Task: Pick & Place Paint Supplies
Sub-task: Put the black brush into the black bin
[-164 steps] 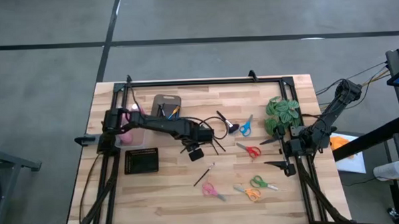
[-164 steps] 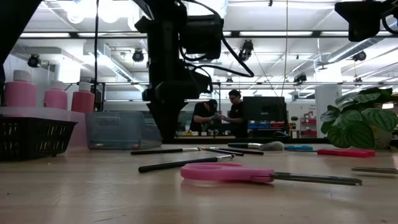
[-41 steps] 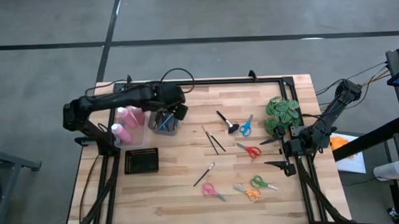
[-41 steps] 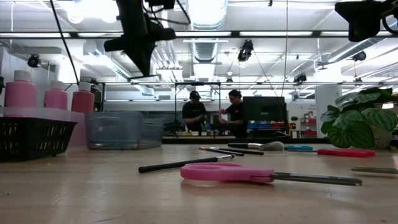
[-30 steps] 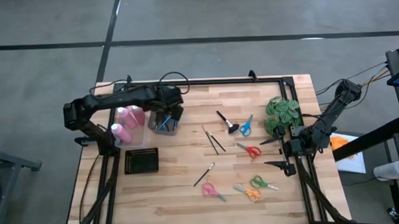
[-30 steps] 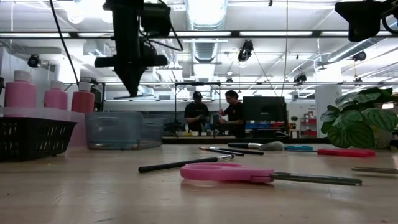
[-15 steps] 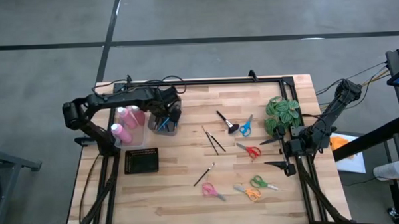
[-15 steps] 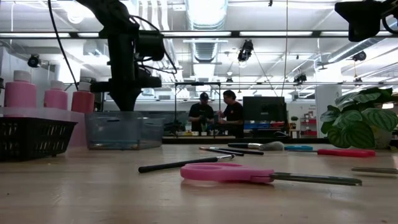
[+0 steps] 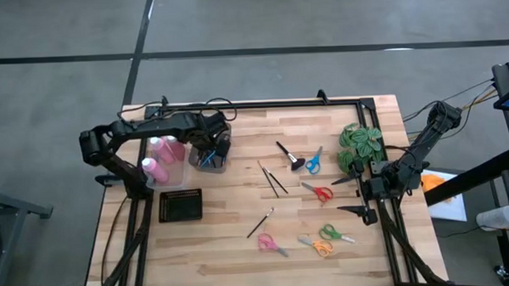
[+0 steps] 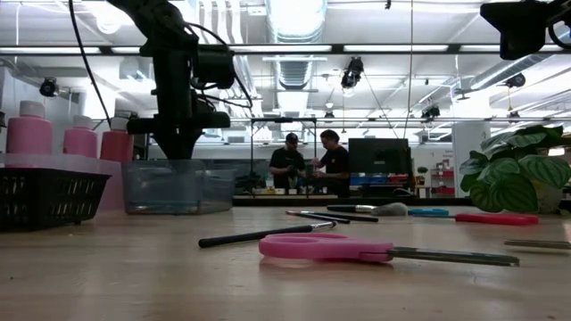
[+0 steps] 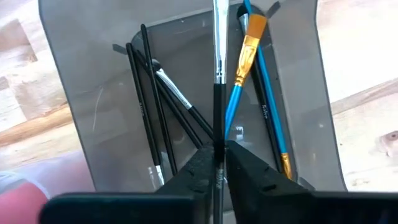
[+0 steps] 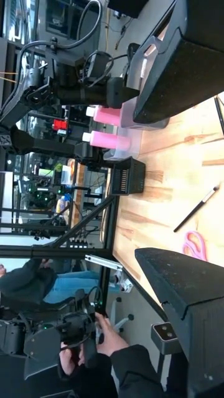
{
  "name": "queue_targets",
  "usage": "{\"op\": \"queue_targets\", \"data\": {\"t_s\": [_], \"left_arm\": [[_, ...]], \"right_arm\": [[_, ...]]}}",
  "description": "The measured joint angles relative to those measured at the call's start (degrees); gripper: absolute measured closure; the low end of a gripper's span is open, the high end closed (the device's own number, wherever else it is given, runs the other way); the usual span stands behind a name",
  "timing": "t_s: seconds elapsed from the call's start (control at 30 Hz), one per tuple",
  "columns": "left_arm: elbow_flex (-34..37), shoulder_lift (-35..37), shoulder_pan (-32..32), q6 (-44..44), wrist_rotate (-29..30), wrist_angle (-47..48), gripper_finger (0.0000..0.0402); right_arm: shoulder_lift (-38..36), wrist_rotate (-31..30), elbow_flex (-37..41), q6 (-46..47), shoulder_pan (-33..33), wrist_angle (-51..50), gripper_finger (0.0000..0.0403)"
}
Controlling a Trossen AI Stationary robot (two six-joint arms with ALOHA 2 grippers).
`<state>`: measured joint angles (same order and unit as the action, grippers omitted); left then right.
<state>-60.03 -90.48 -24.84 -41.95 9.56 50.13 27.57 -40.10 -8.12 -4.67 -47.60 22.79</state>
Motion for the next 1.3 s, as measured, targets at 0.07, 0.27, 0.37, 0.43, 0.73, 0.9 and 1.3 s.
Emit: {"op": "queue_targets", "data": {"t_s": [0.07, 0.27, 0.37, 0.43, 0.73, 0.9, 1.3], "left_arm": [[-0.04, 0.0, 0.0, 0.06, -0.08, -0.14, 0.0333], [-0.04, 0.0, 0.0, 0.15, -0.17, -0.49, 0.0298], [-0.04, 0.0, 0.11, 0.15, -0.38, -0.97, 0.0296], [-0.06, 0.03, 0.53, 0.21, -1.22, -1.79, 0.0296], [0.05, 0.76, 6.05, 9.4, -3.57, -10.16, 0.0295], [0.05, 1.61, 9.25, 14.84, 0.01, -12.41, 0.0295], [0.0, 2.32, 16.11, 14.12, 2.33, -14.36, 0.0276]], "right_arm": [[0.0, 0.0, 0.02, 0.09, 0.0, 0.02, 0.0062], [0.0, 0.0, 0.02, 0.0, -0.01, 0.02, 0.0062], [0.0, 0.0, 0.0, 0.09, 0.0, 0.0, 0.0062], [0.0, 0.0, 0.01, 0.0, -0.01, 0.0, 0.0062], [0.0, 0.0, 0.02, 0.02, 0.0, 0.02, 0.0062], [-0.02, -0.01, 0.01, 0.08, -0.01, 0.0, 0.0062], [-0.02, 0.0, 0.0, 0.03, 0.0, 0.02, 0.0062]]}}
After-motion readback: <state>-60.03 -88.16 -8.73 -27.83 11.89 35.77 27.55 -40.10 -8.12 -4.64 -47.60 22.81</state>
